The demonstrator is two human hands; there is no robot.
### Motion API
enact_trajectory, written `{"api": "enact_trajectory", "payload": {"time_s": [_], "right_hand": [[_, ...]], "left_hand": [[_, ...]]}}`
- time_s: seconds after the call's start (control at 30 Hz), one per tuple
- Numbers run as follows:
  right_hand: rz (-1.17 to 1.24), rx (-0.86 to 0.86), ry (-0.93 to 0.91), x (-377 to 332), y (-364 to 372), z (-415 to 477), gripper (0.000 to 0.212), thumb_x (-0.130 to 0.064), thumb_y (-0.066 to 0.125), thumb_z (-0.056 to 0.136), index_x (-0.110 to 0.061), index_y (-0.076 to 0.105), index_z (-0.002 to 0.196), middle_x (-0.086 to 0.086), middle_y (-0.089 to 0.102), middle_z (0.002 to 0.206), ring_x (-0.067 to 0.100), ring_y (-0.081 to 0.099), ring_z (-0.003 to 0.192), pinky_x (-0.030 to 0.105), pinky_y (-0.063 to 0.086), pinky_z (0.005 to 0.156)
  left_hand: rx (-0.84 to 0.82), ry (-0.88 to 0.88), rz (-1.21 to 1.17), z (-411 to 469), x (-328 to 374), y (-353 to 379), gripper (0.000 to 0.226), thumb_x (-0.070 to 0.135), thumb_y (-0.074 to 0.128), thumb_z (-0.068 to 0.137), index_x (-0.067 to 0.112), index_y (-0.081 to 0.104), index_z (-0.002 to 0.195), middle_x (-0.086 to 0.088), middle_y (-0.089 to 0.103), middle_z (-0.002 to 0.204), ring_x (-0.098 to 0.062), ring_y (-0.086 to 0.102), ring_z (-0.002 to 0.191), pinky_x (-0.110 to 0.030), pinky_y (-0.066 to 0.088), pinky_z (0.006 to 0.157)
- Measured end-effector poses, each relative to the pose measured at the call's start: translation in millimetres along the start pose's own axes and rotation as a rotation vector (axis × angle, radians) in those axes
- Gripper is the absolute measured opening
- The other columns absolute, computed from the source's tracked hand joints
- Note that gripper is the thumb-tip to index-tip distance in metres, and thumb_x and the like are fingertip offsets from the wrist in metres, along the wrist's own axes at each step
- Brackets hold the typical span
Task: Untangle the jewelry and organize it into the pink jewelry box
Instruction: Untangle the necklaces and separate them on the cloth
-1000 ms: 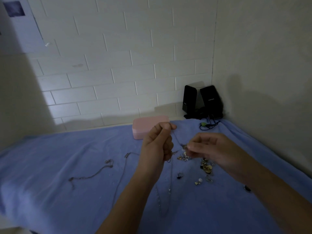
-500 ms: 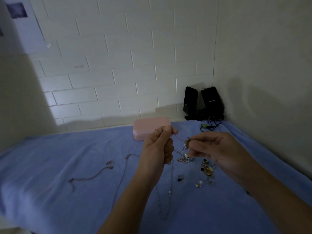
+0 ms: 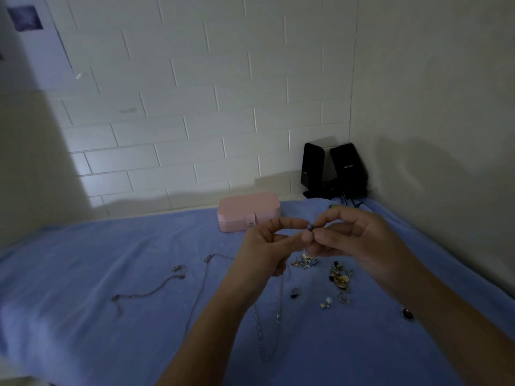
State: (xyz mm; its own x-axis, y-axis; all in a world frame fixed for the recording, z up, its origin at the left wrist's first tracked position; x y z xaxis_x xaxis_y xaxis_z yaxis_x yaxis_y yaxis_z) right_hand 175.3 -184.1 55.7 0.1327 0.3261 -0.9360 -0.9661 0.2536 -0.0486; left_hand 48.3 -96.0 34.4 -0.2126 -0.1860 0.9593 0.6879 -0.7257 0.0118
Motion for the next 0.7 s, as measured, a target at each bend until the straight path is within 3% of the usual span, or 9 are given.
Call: {"api": "enact_trajectory", "payload": {"time_s": [0.13, 0.3, 0.4, 0.5, 0.6, 0.7], "right_hand": [[-0.008, -0.018, 0.000, 0, 0, -1, 0.011, -0.004, 0.063, 0.076, 0.002, 0.061, 0.086, 0.020, 0.070, 0.078, 0.031, 0.070, 0.073, 0.031, 0.059, 0.073], [-0.114, -0.024, 0.024, 4, -3, 1, 0.007, -0.005, 0.062, 0.084, 0.002, 0.064, 0.084, 0.016, 0.067, 0.087, 0.030, 0.068, 0.087, 0.032, 0.055, 0.087], [-0.151, -0.032, 0.063, 5, -6, 2, 0.006, -0.005, 0.062, 0.085, -0.001, 0.066, 0.082, 0.009, 0.067, 0.080, 0.019, 0.067, 0.081, 0.022, 0.055, 0.083], [0.044, -0.037, 0.153, 10, -10, 3, 0.006, -0.009, 0.065, 0.076, -0.004, 0.068, 0.077, 0.007, 0.067, 0.077, 0.016, 0.065, 0.078, 0.022, 0.056, 0.078], [0.249, -0.079, 0.180, 10, -15, 4, 0.026, -0.031, 0.080, 0.061, -0.010, 0.072, 0.073, 0.005, 0.068, 0.077, 0.015, 0.066, 0.076, 0.023, 0.055, 0.074], [0.250, -0.137, 0.196, 9, -15, 2, 0.046, -0.041, 0.088, 0.051, -0.008, 0.073, 0.080, 0.009, 0.071, 0.085, 0.018, 0.069, 0.081, 0.023, 0.055, 0.072]], "left_hand": [[0.012, 0.004, 0.045, -2, 2, 1, 0.007, 0.028, 0.071, 0.067, 0.026, 0.075, 0.072, -0.006, 0.028, 0.052, -0.012, 0.014, 0.043, -0.026, 0.013, 0.044], [0.043, 0.016, 0.105, -1, 2, -3, 0.003, 0.025, 0.070, 0.067, 0.023, 0.073, 0.067, 0.003, 0.029, 0.043, -0.008, 0.018, 0.039, -0.018, 0.021, 0.039], [0.022, 0.014, 0.115, -2, 1, 0, 0.004, 0.026, 0.070, 0.070, 0.023, 0.072, 0.070, -0.004, 0.032, 0.048, -0.009, 0.018, 0.040, -0.019, 0.020, 0.040], [-0.004, -0.011, 0.117, -2, -1, 0, 0.010, 0.017, 0.067, 0.080, 0.021, 0.069, 0.071, -0.001, 0.035, 0.048, -0.011, 0.019, 0.042, -0.021, 0.017, 0.041], [-0.075, -0.040, 0.143, -3, -1, 2, 0.008, 0.018, 0.065, 0.081, 0.015, 0.066, 0.075, 0.007, 0.037, 0.045, -0.008, 0.020, 0.041, -0.020, 0.017, 0.041], [-0.083, -0.027, 0.139, -3, 0, 4, 0.016, 0.030, 0.064, 0.073, 0.015, 0.067, 0.072, 0.009, 0.035, 0.044, -0.008, 0.021, 0.041, -0.020, 0.018, 0.041]]}}
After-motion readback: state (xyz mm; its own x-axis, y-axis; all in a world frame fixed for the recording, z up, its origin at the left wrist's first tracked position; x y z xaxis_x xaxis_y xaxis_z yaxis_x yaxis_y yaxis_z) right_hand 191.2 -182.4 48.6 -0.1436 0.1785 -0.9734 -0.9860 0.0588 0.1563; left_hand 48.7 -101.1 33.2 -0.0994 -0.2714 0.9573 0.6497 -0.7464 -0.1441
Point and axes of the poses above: each hand's wrist, its own z-axis towards the middle knuckle, its own y-axis out of the palm, x = y × z, the point moved 3 cm from there along z, towards the middle knuckle
